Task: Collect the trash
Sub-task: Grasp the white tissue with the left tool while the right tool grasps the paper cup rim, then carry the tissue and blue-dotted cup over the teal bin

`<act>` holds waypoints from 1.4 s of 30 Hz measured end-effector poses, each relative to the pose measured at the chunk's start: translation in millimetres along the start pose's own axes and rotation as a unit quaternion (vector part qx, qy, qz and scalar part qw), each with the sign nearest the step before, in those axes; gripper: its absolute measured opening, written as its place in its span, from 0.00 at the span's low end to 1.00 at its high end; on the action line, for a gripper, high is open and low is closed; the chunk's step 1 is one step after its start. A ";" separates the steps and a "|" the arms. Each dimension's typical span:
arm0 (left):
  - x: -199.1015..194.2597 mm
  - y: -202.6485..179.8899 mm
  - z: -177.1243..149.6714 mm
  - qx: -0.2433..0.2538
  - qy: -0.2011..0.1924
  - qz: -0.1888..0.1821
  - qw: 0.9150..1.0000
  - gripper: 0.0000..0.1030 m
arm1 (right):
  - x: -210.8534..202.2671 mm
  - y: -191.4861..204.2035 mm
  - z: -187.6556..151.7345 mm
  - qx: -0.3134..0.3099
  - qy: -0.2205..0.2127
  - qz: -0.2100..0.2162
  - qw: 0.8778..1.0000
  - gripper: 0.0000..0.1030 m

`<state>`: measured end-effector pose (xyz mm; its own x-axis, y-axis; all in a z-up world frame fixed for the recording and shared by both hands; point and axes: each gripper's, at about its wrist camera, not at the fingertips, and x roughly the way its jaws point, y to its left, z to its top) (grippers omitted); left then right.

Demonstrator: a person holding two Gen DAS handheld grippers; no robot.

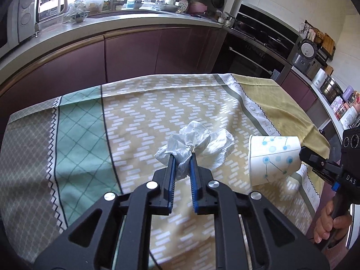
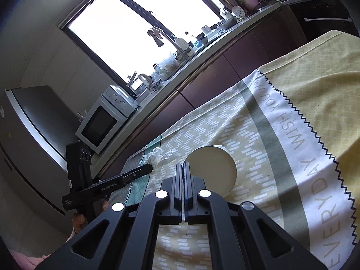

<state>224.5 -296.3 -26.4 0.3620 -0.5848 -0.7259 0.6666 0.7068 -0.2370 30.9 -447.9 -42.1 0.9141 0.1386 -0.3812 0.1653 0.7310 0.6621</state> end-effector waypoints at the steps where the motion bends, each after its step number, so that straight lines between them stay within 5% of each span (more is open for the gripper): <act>1: -10.4 5.5 -4.4 -0.005 -0.004 0.004 1.000 0.12 | -0.3 4.3 -0.5 -0.003 0.000 0.005 1.000 0.00; 15: -118.6 76.7 -71.7 -0.063 -0.047 0.032 0.996 0.12 | 10.6 41.1 -16.5 -0.029 0.026 0.023 0.999 0.02; 24: -130.6 79.8 -97.8 -0.067 -0.046 0.027 0.996 0.12 | -2.6 41.9 -26.4 -0.058 0.040 -0.047 0.996 0.23; 26: -131.7 78.6 -99.8 -0.063 -0.047 0.025 0.997 0.12 | -4.2 40.8 -30.2 -0.062 0.044 -0.053 0.996 0.22; 29: -132.0 78.4 -100.1 -0.059 -0.047 0.026 0.997 0.12 | -6.4 43.3 -35.7 -0.076 0.049 -0.061 0.994 0.03; 42: -175.0 106.6 -127.0 -0.090 -0.070 0.048 0.992 0.12 | 7.7 73.2 -41.2 -0.057 0.056 0.042 0.996 0.00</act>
<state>149.5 -68.0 -6.6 0.5136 -0.5516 -0.6573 0.5017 0.8145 -0.2915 34.8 -365.8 -23.2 0.8745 0.2711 -0.4022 0.0420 0.7838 0.6196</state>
